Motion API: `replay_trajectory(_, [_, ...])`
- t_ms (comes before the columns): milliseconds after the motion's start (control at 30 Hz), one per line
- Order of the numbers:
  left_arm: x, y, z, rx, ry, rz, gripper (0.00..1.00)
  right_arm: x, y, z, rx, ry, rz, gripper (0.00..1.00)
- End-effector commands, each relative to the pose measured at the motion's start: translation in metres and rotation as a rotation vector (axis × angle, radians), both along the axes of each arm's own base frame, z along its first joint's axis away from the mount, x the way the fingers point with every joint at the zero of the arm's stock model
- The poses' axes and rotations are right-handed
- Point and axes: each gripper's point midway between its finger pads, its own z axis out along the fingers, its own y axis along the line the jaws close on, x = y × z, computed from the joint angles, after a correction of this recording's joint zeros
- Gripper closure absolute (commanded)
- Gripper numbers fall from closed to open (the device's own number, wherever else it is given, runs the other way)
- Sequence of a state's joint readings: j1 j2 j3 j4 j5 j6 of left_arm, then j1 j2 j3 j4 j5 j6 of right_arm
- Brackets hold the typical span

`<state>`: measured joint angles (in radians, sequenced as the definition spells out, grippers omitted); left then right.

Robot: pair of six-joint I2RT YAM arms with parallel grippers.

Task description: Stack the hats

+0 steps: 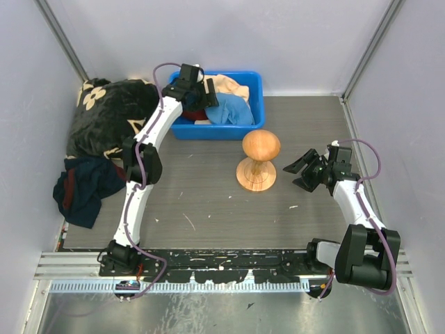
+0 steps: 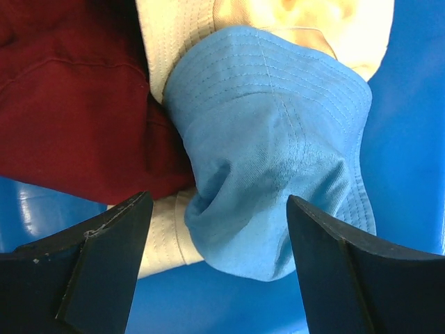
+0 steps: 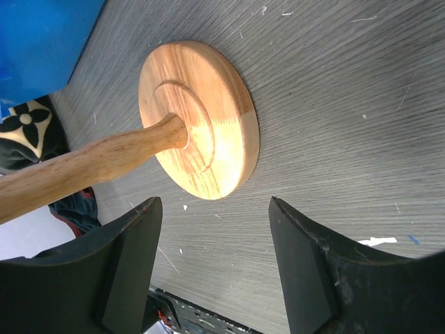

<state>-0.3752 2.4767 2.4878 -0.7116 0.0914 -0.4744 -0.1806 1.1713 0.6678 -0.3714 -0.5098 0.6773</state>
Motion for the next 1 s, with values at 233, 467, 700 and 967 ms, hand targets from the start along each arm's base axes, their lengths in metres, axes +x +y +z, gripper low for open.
replay_trajectory(233, [0.018,-0.019,0.014,-0.086,-0.077,0.051,0.52,0.010,-0.006,0.014,-0.022,-0.051,0.008,0.31])
replay_trajectory(467, [0.011,-0.018,0.048,-0.223,-0.025,0.063,0.95,0.015,-0.012,0.025,-0.058,-0.083,0.004,0.31])
replay_trajectory(700, [-0.004,-0.001,0.130,-0.612,0.107,0.066,1.00,0.036,-0.022,0.060,-0.125,-0.166,0.008,0.30])
replay_trajectory(967, [-0.045,-0.011,0.243,-0.885,0.085,-0.096,1.00,0.051,-0.034,0.090,-0.186,-0.230,-0.001,0.29])
